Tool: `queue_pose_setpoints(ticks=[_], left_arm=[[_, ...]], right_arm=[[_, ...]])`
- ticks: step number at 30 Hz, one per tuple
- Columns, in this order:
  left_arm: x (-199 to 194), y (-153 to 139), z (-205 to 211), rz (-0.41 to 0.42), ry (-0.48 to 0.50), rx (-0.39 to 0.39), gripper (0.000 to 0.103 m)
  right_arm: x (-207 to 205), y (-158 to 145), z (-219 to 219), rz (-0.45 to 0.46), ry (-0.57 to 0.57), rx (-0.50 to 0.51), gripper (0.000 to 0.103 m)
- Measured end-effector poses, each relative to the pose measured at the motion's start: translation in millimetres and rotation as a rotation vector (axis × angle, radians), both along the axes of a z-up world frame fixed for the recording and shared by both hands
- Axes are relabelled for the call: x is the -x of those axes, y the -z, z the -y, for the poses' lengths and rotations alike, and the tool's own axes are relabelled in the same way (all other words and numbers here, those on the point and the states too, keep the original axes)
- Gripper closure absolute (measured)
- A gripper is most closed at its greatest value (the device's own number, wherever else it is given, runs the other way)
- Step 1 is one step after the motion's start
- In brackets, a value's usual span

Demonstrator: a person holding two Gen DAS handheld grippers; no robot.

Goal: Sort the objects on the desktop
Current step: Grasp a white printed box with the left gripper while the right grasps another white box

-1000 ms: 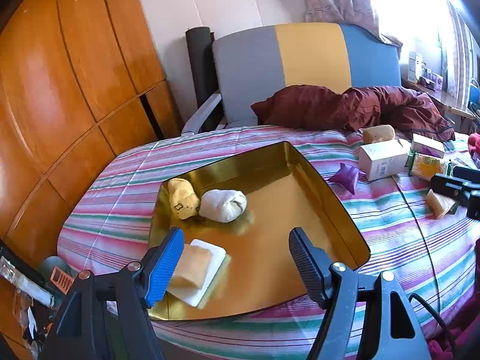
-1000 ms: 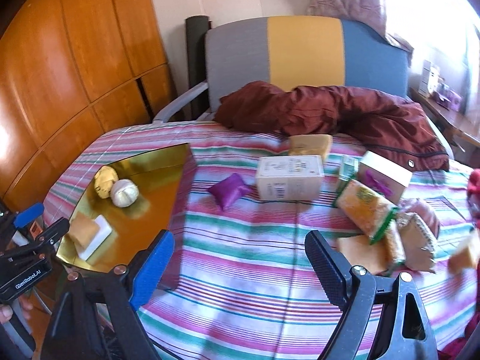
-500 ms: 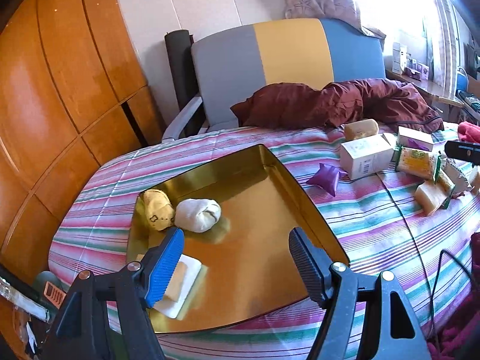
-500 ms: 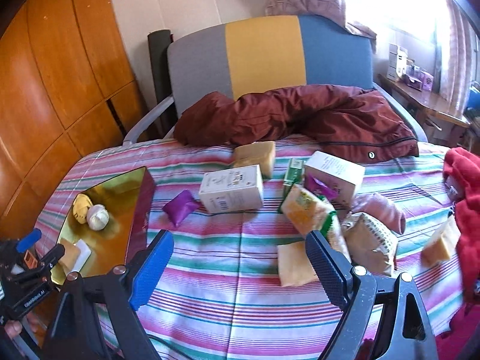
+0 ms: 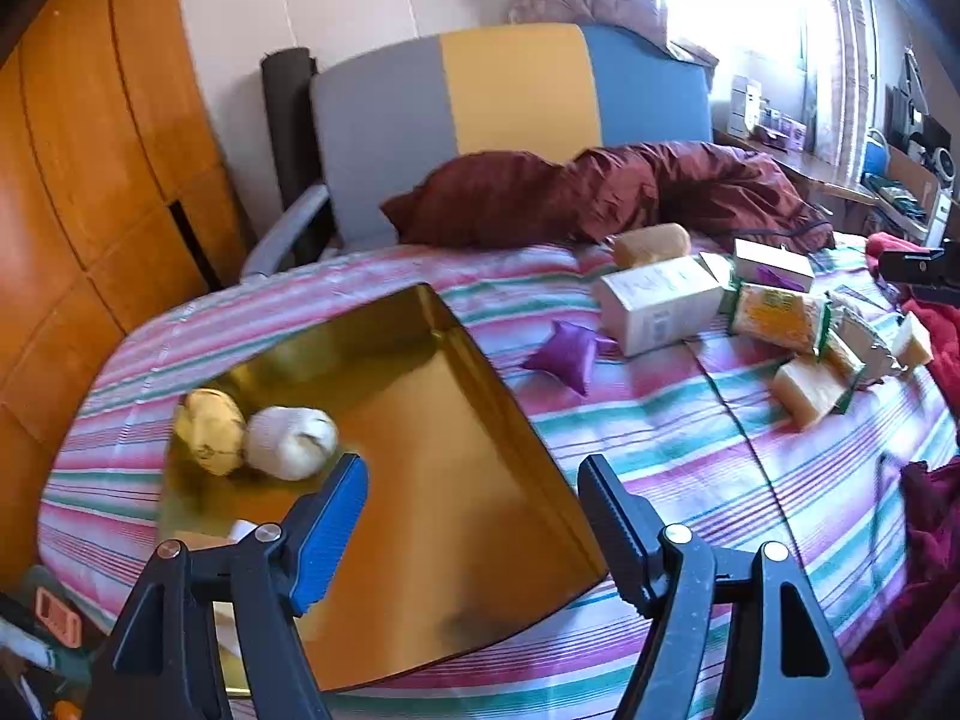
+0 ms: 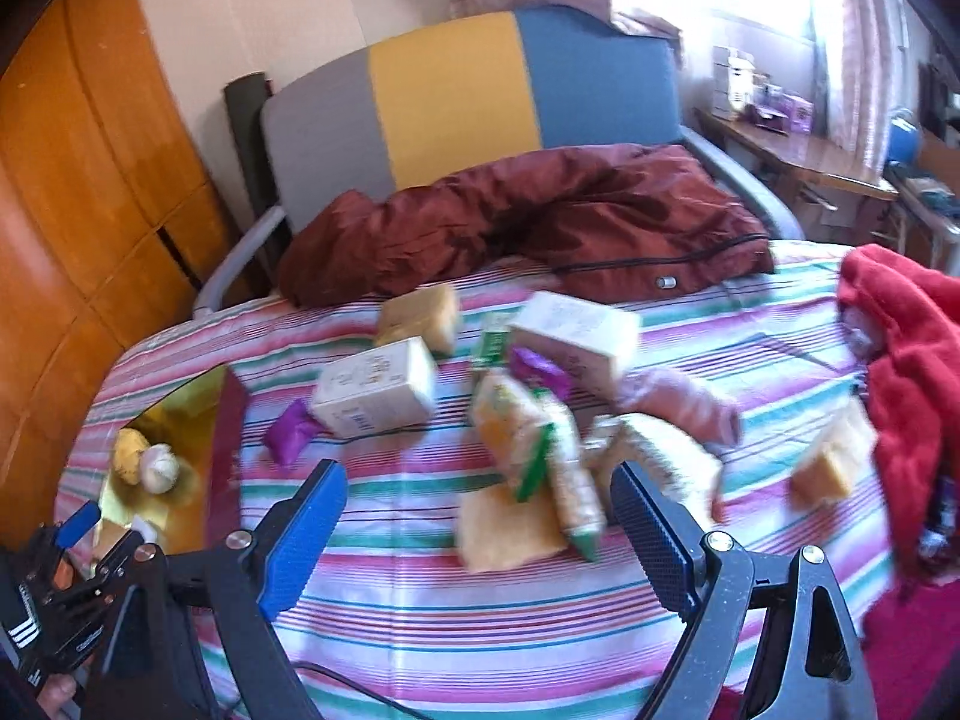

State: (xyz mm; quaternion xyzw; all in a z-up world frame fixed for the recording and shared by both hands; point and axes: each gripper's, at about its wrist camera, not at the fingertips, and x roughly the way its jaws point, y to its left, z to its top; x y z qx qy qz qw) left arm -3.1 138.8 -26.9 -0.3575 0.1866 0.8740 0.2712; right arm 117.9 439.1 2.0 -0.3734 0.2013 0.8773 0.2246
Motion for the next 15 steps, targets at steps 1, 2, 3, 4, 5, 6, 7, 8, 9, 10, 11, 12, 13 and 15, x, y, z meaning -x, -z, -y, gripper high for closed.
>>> queue_pose_setpoints(ticks=[1,2,3,4,5,6,7,8,9,10,11,12,13,15], left_arm=[[0.4,1.9,-2.2,0.005,0.005,0.004,0.029],[0.7,4.3,-5.0,0.016,0.012,0.006,0.029],[1.8,6.6,-7.2,0.031,0.019,0.002,0.029],[2.4,7.9,-8.9,0.041,0.023,0.0,0.029],[3.0,9.6,-11.3,0.052,0.027,-0.002,0.029],[3.8,11.1,-13.4,0.061,0.032,-0.003,0.029],[4.2,12.0,-15.7,0.063,0.036,-0.002,0.029],[4.8,12.9,-18.4,0.064,0.044,0.001,0.029],[5.6,13.6,-21.2,0.068,0.055,0.005,0.029],[6.2,14.1,-24.2,0.074,0.07,0.008,0.029],[7.3,14.2,-27.5,0.084,0.089,0.007,0.029],[9.4,13.4,-31.7,0.096,0.109,0.004,0.029],[11.5,12.4,-35.6,0.104,0.125,0.002,0.029],[16.3,9.6,-47.0,0.125,0.171,-0.005,0.029]], right_arm=[[-1.5,0.1,-5.5,0.008,0.013,-0.006,0.013],[-3.5,0.9,-13.7,0.018,0.031,-0.012,0.013],[-4.5,1.6,-19.9,0.024,0.043,-0.012,0.013],[-5.0,2.5,-25.9,0.028,0.052,-0.009,0.013],[-4.5,3.8,-33.5,0.031,0.058,-0.003,0.013],[-2.8,4.4,-38.4,0.037,0.059,-0.005,0.013],[-0.5,4.7,-41.8,0.046,0.054,-0.013,0.013],[4.0,4.9,-44.8,0.06,0.039,-0.031,0.013],[10.0,4.9,-47.8,0.071,0.014,-0.057,0.013],[15.2,5.0,-49.9,0.081,-0.009,-0.078,0.013],[21.5,5.4,-52.5,0.092,-0.038,-0.098,0.013],[30.2,6.8,-56.6,0.108,-0.073,-0.119,0.013],[38.0,8.3,-60.8,0.122,-0.103,-0.135,0.013],[53.4,14.3,-70.0,0.152,-0.143,-0.15,0.013]])
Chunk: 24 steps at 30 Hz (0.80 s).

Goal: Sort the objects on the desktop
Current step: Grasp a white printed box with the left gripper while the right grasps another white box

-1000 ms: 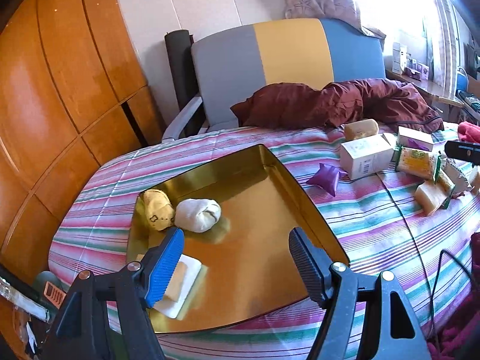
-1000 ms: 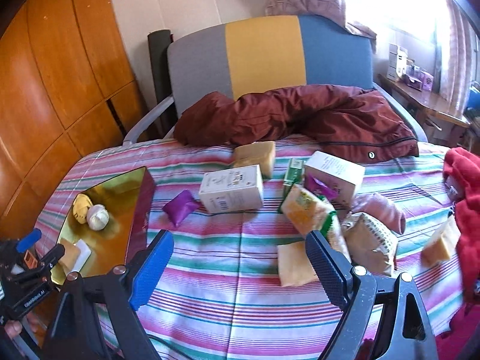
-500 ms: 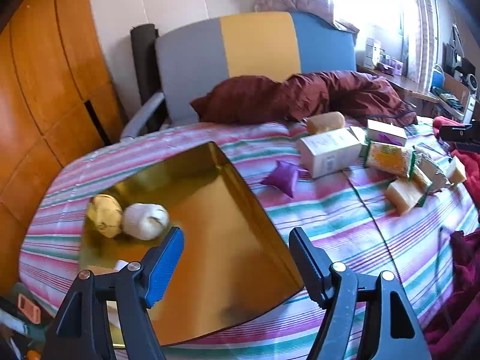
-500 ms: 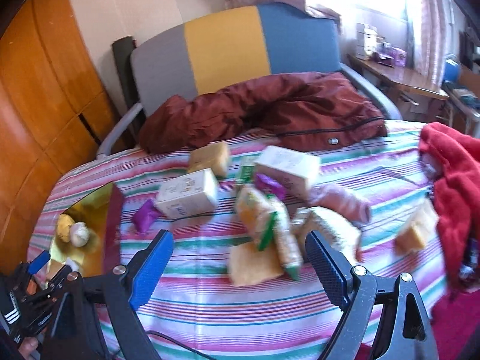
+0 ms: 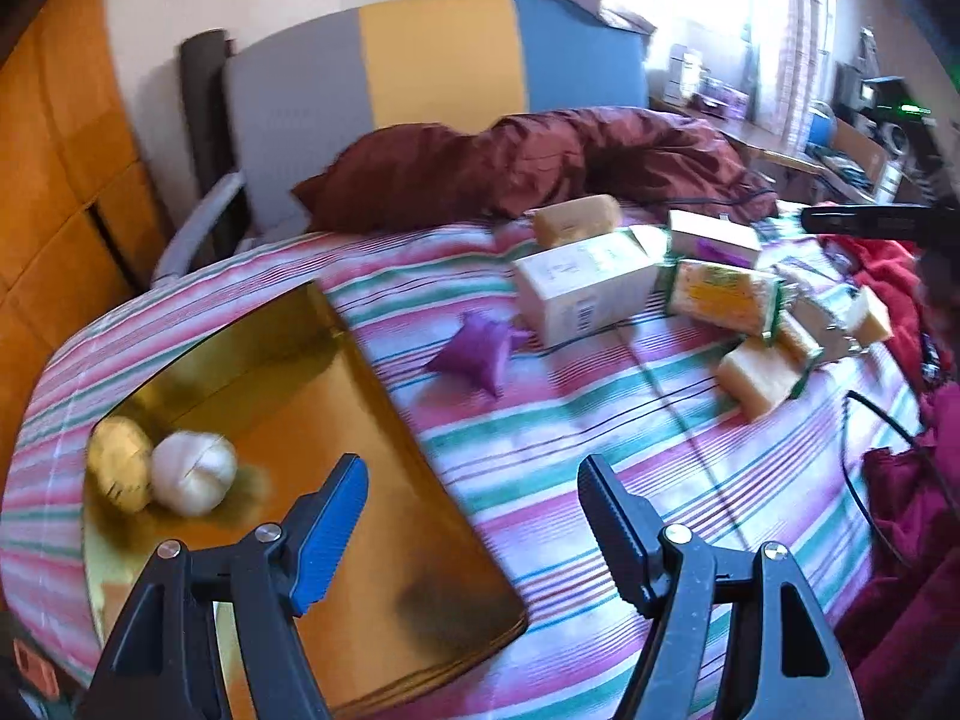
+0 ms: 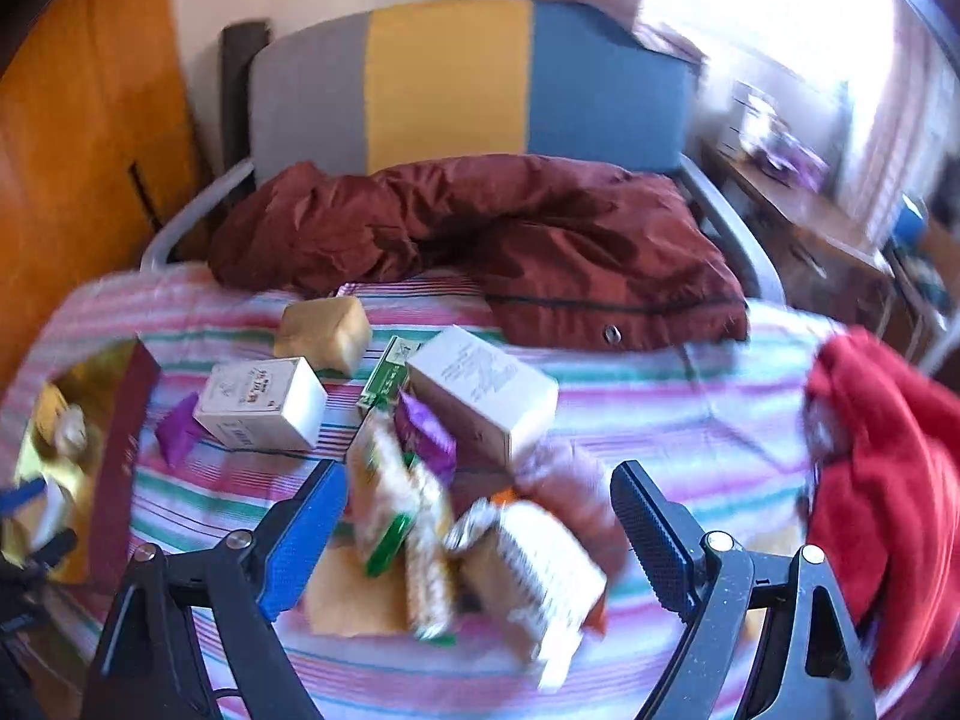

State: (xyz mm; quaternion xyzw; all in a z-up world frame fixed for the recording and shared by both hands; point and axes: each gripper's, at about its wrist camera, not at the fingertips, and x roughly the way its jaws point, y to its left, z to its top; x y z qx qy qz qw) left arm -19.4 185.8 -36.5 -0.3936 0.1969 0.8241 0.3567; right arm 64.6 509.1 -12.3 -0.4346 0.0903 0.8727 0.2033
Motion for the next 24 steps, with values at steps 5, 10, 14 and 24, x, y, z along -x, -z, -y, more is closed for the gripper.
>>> queue_pose_setpoints(ticks=[5,10,14,24], left_arm=[[13.7,-7.2,-34.7,0.004,0.077,0.001,0.028],[28.3,-5.6,-71.9,-0.025,0.179,0.044,0.024],[43.7,2.7,-102.0,-0.053,0.287,0.098,0.021],[85.1,26.9,-161.8,-0.058,0.456,0.179,0.018]], right_arm=[[39.6,19.7,-25.8,0.064,-0.057,0.022,0.014],[79.4,45.0,-39.4,0.165,-0.175,0.017,0.014],[102.4,65.4,-41.8,0.26,-0.251,-0.026,0.014],[121.2,91.5,-58.3,0.308,-0.301,0.065,0.031]])
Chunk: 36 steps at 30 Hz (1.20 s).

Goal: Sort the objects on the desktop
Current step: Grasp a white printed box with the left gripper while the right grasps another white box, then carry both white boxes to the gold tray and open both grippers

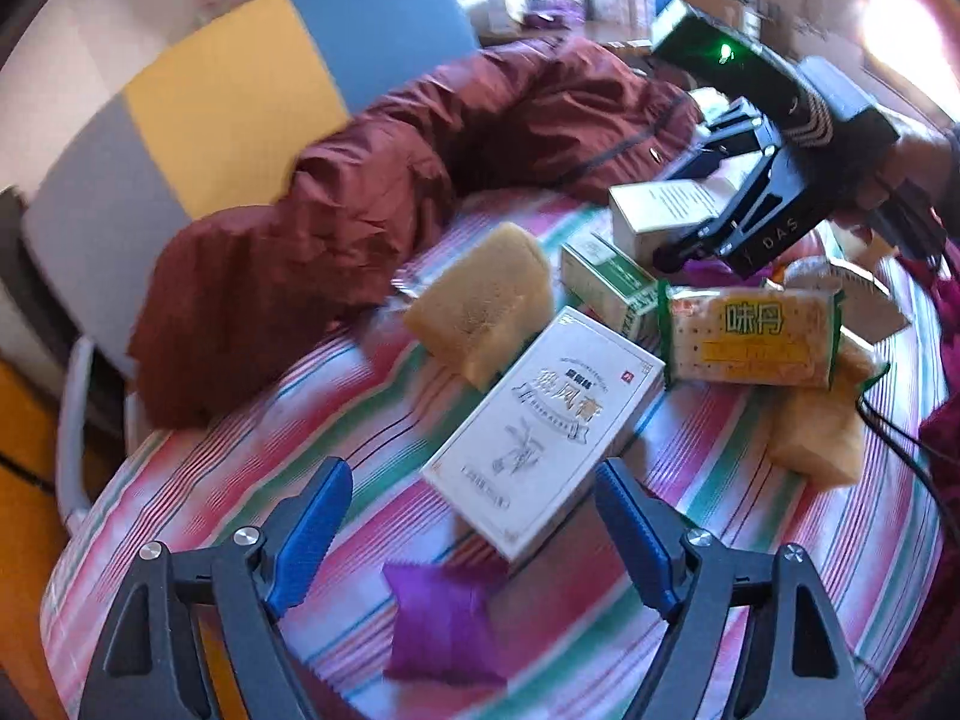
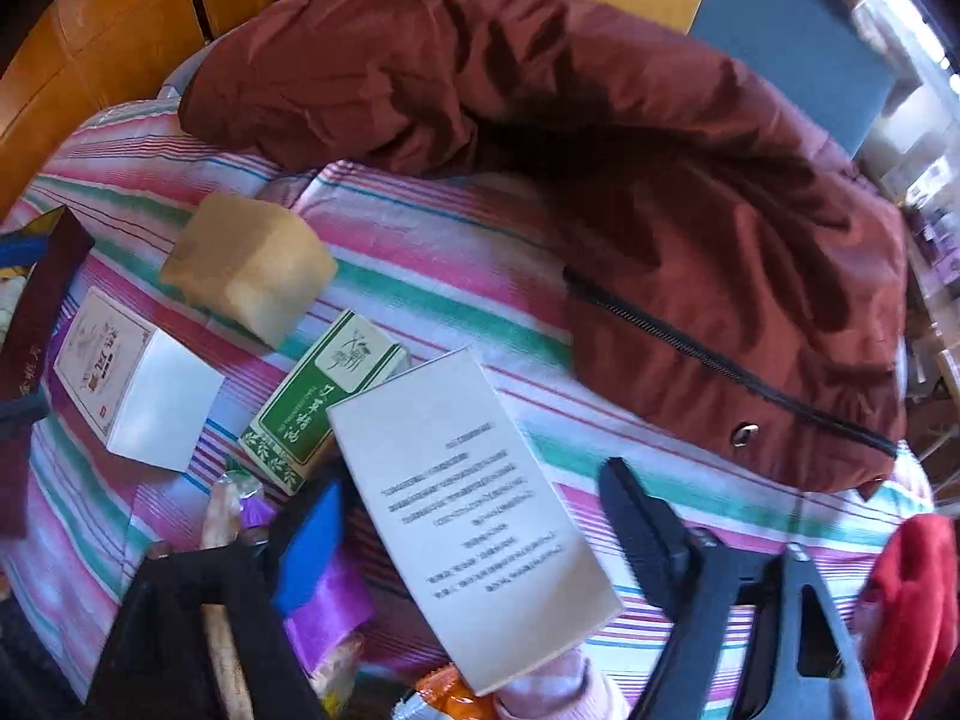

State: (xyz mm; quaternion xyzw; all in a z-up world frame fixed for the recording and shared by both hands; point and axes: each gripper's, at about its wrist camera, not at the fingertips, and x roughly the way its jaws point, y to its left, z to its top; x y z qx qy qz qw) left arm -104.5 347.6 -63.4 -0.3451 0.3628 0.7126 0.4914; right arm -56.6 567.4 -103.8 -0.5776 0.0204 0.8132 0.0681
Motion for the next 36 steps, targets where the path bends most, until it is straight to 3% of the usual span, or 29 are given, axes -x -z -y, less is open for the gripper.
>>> queue_pose_setpoints(ticks=[7,8,9,14,19,25,36], left_arm=[[9.8,27.7,-23.3,0.067,0.065,0.038,0.017],[11.8,30.9,-25.2,0.091,0.056,0.042,0.029],[13.0,32.5,-25.5,0.109,0.038,0.035,0.034],[5.2,26.1,-15.5,0.129,-0.026,-0.024,0.048],[-4.5,7.9,5.2,0.189,-0.104,-0.107,0.05],[-29.3,-26.3,31.6,0.145,-0.155,-0.208,0.051],[-67.0,-66.2,112.9,0.134,-0.318,-0.373,0.051]], right_arm=[[-7.0,9.1,3.7,0.012,-0.005,0.005,0.05],[-8.1,9.5,4.2,0.01,-0.003,0.001,0.051],[-10.3,8.7,4.5,0.001,0.005,-0.003,0.052],[-22.9,-5.7,4.2,-0.049,0.064,-0.003,0.052],[-40.1,-34.3,6.8,-0.122,0.127,-0.049,0.052],[-58.3,-76.1,17.2,-0.221,0.163,-0.061,0.052],[-78.1,-99.2,113.7,-0.335,0.078,0.036,0.052]])
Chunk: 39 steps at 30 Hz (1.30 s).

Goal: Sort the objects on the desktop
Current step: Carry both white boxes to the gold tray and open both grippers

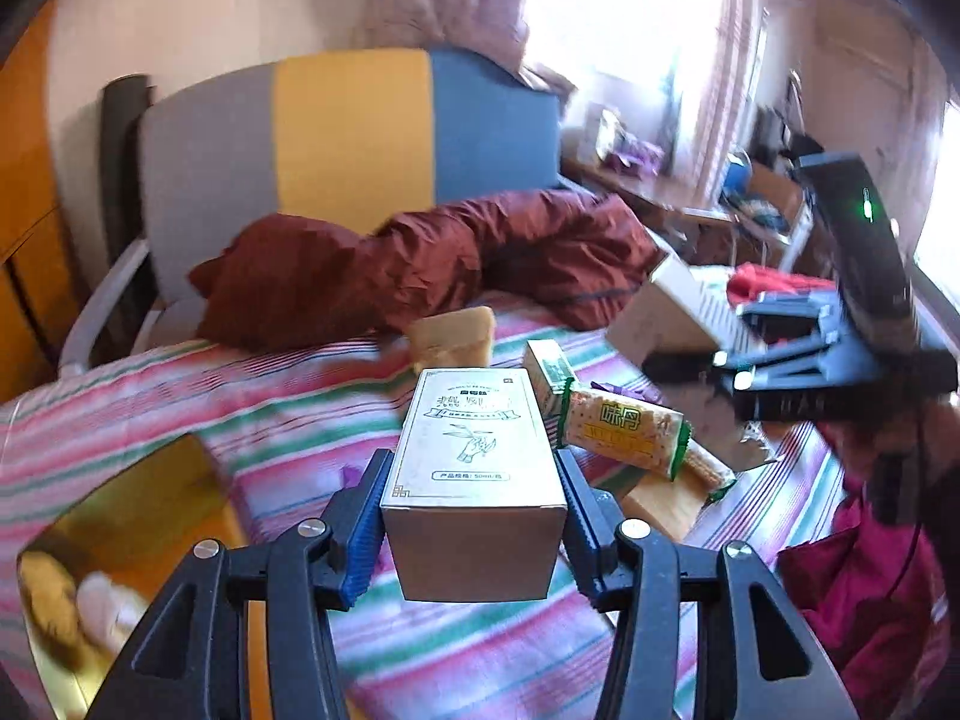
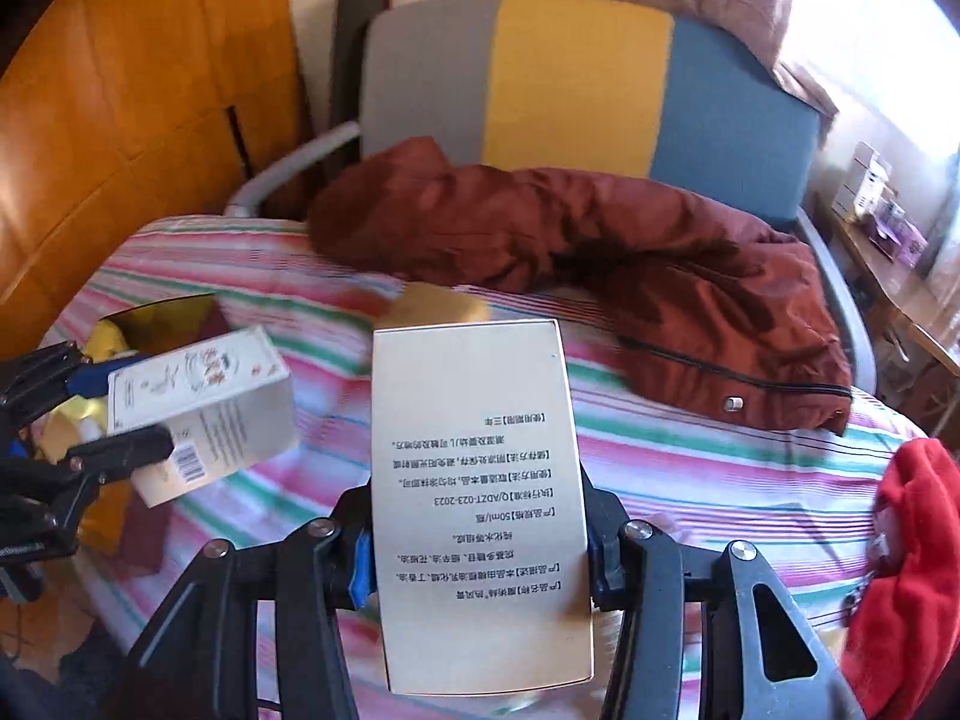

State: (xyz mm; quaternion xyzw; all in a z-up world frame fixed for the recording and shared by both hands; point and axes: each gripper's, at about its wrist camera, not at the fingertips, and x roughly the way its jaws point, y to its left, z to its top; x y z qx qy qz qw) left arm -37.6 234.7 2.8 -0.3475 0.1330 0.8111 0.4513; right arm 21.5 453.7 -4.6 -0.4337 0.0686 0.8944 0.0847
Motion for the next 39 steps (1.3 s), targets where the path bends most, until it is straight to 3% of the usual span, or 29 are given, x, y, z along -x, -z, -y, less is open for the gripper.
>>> queue_pose_setpoints(ticks=[10,18,21,24,28,37,39], left_arm=[[13.9,-6.1,115.2,-0.005,-0.292,-0.062,0.051],[51.0,6.9,212.3,-0.054,-0.589,-0.03,0.051],[68.9,20.3,236.0,-0.03,-0.675,0.007,0.051],[80.5,36.1,251.7,0.016,-0.729,0.024,0.042],[82.0,54.0,261.2,0.048,-0.769,0.054,0.042],[58.6,55.5,277.7,0.009,-0.829,0.065,0.042],[50.6,48.3,277.4,-0.005,-0.827,0.048,0.042]], right_arm=[[32.5,2.1,106.0,-0.026,-0.176,0.128,0.052],[97.9,5.1,193.3,-0.005,-0.299,0.152,0.052],[128.7,6.8,213.9,-0.001,-0.284,0.152,0.052],[159.4,6.7,224.8,-0.013,-0.251,0.193,0.05],[173.3,8.0,233.6,-0.003,-0.237,0.201,0.046],[129.2,29.5,239.7,0.04,-0.237,0.129,0.042],[115.3,31.4,241.4,0.035,-0.235,0.103,0.035]])
